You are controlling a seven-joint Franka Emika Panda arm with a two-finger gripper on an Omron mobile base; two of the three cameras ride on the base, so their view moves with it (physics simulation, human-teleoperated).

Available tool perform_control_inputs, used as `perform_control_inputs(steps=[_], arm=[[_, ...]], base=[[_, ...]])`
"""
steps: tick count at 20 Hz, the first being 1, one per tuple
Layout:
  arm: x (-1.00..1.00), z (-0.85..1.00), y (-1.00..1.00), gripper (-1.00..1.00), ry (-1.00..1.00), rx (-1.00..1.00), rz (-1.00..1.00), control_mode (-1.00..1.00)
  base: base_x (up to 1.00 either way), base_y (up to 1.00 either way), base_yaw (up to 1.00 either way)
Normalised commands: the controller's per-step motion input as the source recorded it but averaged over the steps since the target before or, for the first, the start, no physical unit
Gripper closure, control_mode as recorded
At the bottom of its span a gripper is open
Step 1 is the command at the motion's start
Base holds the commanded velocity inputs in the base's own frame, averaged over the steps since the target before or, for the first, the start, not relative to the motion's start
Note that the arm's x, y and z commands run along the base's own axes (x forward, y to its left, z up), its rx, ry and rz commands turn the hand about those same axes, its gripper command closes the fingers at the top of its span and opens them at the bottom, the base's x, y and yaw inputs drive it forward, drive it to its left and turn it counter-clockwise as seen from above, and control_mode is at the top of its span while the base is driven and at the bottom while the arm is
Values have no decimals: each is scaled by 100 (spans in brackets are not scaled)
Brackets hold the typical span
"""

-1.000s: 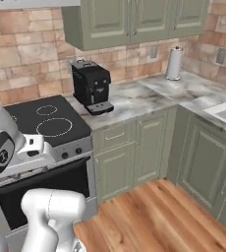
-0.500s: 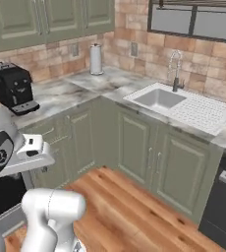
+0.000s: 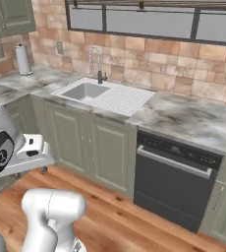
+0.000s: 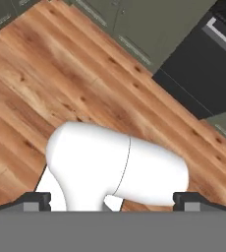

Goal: Collect the turmeric, ketchup, and shaker from the cabinet and place them next to the stove.

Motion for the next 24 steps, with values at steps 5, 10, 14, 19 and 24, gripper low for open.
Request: perform_control_inputs(steps=[5, 10, 14, 19, 24], arm=[[0, 0, 0, -100, 0, 0, 0, 100], [0, 0, 0, -100, 0, 0, 0, 100], [0, 0, 0, -100, 0, 0, 0, 100], [0, 0, 0, -100, 0, 0, 0, 100], [0, 0, 0, -100, 0, 0, 0, 100]], base=[[-2, -100, -36], [-1, -100, -37], [3, -100, -36], [43, -89, -29], [75, -51, -16]])
